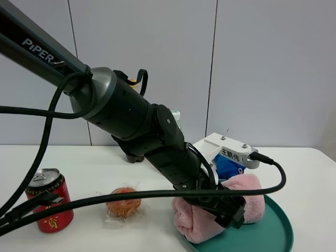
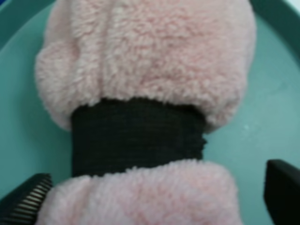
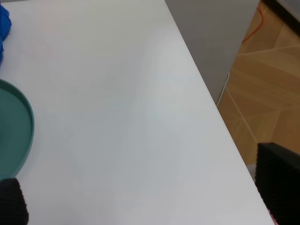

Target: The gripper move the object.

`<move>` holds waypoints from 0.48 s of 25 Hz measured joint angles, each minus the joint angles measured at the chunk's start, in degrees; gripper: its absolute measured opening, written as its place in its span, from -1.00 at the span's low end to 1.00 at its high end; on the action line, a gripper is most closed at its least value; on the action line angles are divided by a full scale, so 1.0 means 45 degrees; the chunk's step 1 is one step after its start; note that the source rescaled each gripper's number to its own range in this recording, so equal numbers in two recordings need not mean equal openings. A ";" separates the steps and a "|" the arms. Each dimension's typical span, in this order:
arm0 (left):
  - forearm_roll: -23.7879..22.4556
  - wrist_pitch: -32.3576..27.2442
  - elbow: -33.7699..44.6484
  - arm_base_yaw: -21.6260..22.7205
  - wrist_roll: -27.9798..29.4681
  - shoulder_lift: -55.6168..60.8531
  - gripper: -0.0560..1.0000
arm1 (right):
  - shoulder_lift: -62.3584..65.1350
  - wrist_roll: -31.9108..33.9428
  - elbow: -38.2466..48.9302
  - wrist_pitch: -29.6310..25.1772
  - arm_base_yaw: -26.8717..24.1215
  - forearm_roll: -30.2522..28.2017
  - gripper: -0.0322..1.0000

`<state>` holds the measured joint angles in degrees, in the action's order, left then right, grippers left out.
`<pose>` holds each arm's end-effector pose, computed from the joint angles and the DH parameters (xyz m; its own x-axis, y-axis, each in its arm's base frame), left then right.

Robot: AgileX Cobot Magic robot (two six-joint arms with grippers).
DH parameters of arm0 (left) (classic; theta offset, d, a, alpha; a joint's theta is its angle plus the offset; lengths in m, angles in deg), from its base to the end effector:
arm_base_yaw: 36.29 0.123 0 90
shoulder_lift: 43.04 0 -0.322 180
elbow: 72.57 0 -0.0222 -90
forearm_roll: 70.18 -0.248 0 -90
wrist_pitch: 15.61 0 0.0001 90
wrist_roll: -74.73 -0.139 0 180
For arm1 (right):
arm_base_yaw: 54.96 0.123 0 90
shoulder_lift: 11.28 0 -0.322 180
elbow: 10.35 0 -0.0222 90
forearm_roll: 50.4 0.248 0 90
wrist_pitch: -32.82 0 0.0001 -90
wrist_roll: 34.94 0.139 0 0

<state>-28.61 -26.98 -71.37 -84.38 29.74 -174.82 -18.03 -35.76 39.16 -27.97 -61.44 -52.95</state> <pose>0.3182 -0.3819 0.1023 -0.4667 0.6231 -0.6276 0.8266 0.5597 -0.0590 -0.0028 -0.0051 0.2539 -0.4565 0.0156 -0.8896 0.1308 0.9902 -0.0497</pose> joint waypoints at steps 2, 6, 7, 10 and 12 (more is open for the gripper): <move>0.0000 0.0206 0.0000 -0.0104 0.0000 0.0000 0.93 | 0.0000 0.0000 0.0000 0.0000 0.0000 0.0000 1.00; 0.0000 0.0763 0.0000 -0.0229 0.0000 0.0000 0.97 | 0.0000 0.0000 0.0000 0.0000 0.0000 0.0000 1.00; 0.0000 0.0846 0.0000 -0.0260 0.0000 0.0000 0.97 | 0.0000 0.0000 0.0000 0.0000 0.0000 0.0000 1.00; -0.0012 0.0905 0.0000 -0.0278 -0.0010 0.0015 0.98 | 0.0000 0.0000 0.0000 0.0000 0.0000 0.0000 1.00; -0.0012 0.0933 0.0000 -0.0278 -0.0010 0.0070 0.98 | 0.0000 0.0000 0.0000 0.0000 0.0000 0.0000 1.00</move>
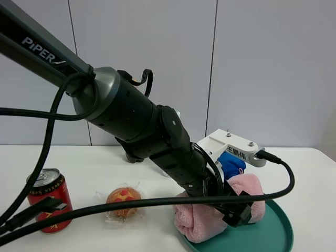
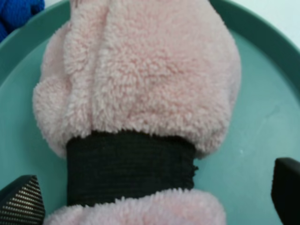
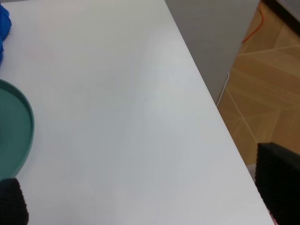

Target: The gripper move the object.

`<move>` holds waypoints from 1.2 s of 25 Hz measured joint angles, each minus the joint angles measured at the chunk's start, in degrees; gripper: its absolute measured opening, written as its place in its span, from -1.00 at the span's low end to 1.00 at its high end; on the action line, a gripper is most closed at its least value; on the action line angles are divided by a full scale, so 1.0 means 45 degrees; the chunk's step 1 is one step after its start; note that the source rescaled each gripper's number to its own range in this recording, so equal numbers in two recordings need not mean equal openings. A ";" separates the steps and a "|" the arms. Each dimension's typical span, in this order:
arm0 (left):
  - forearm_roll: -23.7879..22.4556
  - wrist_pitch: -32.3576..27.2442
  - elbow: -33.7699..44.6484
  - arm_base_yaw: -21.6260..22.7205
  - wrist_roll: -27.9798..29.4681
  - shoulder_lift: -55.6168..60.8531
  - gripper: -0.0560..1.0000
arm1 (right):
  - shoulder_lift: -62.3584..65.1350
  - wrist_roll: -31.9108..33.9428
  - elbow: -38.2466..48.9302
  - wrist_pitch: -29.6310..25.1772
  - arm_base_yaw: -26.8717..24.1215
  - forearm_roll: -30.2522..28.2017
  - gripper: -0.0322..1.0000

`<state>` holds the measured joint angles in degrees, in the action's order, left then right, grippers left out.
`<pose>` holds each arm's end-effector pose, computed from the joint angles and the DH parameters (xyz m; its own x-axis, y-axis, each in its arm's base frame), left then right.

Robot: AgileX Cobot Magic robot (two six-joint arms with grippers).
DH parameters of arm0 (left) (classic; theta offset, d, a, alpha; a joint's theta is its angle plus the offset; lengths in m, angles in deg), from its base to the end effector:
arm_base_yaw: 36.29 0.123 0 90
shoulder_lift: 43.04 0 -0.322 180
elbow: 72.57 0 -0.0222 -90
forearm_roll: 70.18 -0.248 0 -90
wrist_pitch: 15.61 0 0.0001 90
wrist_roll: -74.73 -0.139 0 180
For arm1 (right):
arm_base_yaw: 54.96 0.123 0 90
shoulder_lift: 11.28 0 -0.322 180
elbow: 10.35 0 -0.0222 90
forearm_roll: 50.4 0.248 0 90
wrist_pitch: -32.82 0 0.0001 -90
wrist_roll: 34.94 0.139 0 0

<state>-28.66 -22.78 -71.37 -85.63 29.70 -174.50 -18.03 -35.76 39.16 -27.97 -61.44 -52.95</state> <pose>0.3191 -0.3892 0.1095 -0.4319 0.6025 -0.6712 0.8219 0.5694 -0.0179 -0.0028 -0.0051 0.2539 -0.4565 0.0156 -0.8896 0.1308 0.9902 -0.0497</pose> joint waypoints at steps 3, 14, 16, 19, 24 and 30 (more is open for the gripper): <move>-0.0011 0.0169 0.0000 0.0000 0.0000 0.0397 0.99 | 0.0000 0.0000 0.0000 0.0000 0.0000 0.0000 1.00; -0.1418 0.2173 0.0000 0.0000 -0.0079 0.5192 0.99 | 0.0000 0.0000 0.0000 0.0000 0.0000 0.0000 1.00; -0.1625 0.2688 0.0000 0.0157 -0.0094 0.6277 0.99 | 0.0000 0.0000 0.0000 0.0000 0.0000 0.0000 1.00; -0.1700 0.3209 0.0000 0.0666 -0.0098 0.7703 0.99 | 0.0000 0.0000 0.0000 0.0000 0.0000 0.0000 1.00; -0.1700 0.3592 0.0000 0.2468 -0.0139 0.9824 0.99 | 0.0000 0.0000 0.0000 0.0000 0.0000 0.0000 1.00; -0.1700 0.3375 0.0000 0.5705 -0.0139 1.2094 0.99 | 0.0000 0.0000 0.0000 0.0000 0.0000 0.0000 1.00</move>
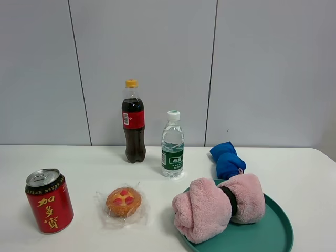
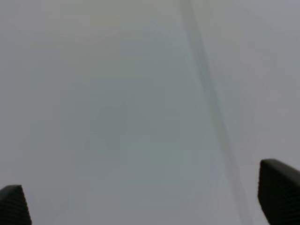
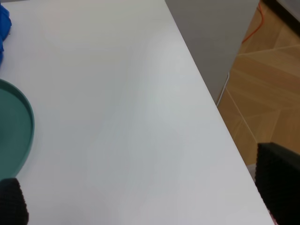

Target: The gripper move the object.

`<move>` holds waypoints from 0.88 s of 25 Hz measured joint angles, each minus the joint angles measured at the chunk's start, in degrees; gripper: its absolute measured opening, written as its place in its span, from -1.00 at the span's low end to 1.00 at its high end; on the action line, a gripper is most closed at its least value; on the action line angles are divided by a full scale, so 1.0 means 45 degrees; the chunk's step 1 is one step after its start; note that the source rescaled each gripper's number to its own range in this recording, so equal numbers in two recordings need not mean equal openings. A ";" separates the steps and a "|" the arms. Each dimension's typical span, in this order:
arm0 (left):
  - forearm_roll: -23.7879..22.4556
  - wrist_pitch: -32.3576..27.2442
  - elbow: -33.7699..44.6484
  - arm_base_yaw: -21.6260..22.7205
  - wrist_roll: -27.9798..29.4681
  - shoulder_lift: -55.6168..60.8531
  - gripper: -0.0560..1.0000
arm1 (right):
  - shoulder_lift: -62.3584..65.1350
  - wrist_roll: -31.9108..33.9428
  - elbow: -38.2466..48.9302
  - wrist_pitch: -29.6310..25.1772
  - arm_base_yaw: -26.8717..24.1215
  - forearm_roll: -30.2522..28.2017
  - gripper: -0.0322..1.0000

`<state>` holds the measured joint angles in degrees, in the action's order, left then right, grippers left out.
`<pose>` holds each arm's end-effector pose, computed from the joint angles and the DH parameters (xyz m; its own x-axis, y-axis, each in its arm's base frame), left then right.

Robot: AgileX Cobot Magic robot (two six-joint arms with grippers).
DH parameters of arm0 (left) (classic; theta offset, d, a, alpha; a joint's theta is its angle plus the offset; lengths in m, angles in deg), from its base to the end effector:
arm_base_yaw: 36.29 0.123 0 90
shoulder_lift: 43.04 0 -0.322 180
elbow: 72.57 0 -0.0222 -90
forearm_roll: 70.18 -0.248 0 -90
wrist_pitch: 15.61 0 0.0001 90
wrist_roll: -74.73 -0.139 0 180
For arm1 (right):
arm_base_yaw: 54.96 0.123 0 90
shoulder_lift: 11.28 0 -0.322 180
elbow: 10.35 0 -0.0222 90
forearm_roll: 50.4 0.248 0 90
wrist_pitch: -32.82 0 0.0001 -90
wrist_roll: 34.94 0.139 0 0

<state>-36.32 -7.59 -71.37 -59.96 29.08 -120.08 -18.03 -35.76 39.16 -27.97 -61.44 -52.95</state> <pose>0.2768 -0.1096 0.5528 0.3527 0.0727 -0.9329 0.2649 0.9484 0.1740 -0.0028 -0.0051 0.2539 -0.4565 0.0156 -0.8896 0.1308 0.9902 -0.0497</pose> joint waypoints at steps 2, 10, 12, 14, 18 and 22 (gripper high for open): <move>0.0000 -0.0473 0.0000 0.1118 0.0000 0.0662 0.99 | 0.0000 0.0000 0.0000 0.0000 0.0000 0.0000 1.00; 0.0012 -0.3402 0.0000 0.5706 0.0000 0.3194 0.99 | 0.0000 0.0000 0.0000 0.0000 0.0000 0.0000 1.00; 0.0012 -0.4427 0.0000 0.6766 0.0014 0.3650 0.99 | 0.0000 0.0000 0.0000 0.0000 0.0000 0.0000 1.00; -0.0001 -0.5406 0.0000 0.7689 0.0044 0.4071 0.99 | 0.0000 0.0000 0.0000 0.0000 0.0000 0.0000 1.00; -0.0663 -0.7423 0.0000 0.9415 0.0500 0.4693 0.99 | 0.0000 0.0000 0.0000 0.0000 0.0000 0.0000 1.00; -0.2509 -0.9673 -0.0003 1.0387 0.2195 0.5208 0.99 | 0.0000 0.0000 0.0000 0.0000 0.0000 0.0000 1.00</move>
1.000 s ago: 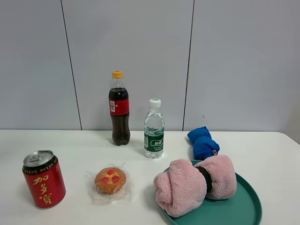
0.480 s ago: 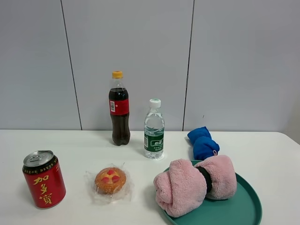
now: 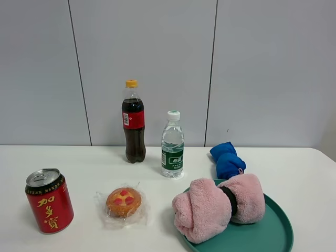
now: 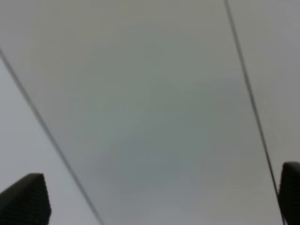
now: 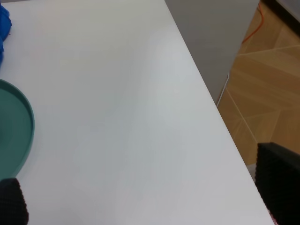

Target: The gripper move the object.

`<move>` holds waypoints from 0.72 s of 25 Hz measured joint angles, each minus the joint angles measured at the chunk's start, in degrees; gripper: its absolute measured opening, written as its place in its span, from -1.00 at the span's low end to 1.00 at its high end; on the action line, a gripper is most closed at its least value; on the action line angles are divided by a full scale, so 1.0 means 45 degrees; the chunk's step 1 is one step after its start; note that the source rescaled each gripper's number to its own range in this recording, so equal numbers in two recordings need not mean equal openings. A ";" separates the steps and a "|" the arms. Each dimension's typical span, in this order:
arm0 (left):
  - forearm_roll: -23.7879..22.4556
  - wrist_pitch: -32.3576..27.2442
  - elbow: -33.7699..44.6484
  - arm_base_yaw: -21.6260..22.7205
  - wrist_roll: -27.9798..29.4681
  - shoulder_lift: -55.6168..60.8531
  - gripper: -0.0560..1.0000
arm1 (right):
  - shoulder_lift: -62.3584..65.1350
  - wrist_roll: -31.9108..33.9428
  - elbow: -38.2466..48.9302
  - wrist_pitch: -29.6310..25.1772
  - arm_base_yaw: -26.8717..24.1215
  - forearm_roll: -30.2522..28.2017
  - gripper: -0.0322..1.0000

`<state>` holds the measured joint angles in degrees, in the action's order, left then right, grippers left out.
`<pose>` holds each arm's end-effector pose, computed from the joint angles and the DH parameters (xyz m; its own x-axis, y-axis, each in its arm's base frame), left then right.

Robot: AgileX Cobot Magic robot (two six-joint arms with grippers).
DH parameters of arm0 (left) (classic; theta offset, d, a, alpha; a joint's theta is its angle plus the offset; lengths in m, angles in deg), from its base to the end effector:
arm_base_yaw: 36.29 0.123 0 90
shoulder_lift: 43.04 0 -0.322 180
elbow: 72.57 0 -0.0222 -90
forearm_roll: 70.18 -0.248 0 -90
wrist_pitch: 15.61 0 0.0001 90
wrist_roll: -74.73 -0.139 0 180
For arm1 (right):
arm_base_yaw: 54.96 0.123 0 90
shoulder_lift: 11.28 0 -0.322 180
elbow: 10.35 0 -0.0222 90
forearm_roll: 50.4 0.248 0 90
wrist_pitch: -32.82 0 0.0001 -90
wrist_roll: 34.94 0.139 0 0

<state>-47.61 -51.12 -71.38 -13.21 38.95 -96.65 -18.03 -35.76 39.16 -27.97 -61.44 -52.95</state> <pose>0.1357 0.0241 0.5475 -0.0241 0.3011 -0.9533 -0.1779 0.9371 0.3004 -0.0028 -0.0051 0.2539 -0.4565 0.0156 -0.8896 0.1308 0.9902 -0.0497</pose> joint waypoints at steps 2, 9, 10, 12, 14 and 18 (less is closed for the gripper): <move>-0.0999 -0.1338 0.0000 0.0058 0.1015 0.0242 0.99 | 0.0000 0.0000 0.0000 0.0000 0.0000 0.0000 1.00; -0.1990 -0.6021 0.0000 0.0058 0.3563 0.0534 1.00 | 0.0000 0.0000 0.0000 0.0000 0.0000 0.0000 1.00; -0.1990 -0.6452 0.0000 0.0058 0.3675 0.0534 1.00 | 0.0000 0.0000 0.0000 0.0000 0.0000 0.0000 1.00; -0.1978 -0.7027 0.0000 0.0058 0.3721 0.0534 1.00 | 0.0000 0.0000 0.0000 0.0000 0.0000 0.0000 1.00; -0.1990 -0.7338 0.0000 -0.0002 0.3721 0.0650 1.00 | 0.0000 0.0000 0.0000 0.0000 0.0000 0.0000 1.00; -0.2126 -0.7463 0.0042 -0.0813 0.3793 0.1057 1.00 | 0.0000 0.0000 0.0000 0.0000 0.0000 0.0000 1.00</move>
<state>-57.18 -84.71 -71.19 -16.87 56.02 -91.89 -18.03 -35.76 39.16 -27.97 -61.44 -52.95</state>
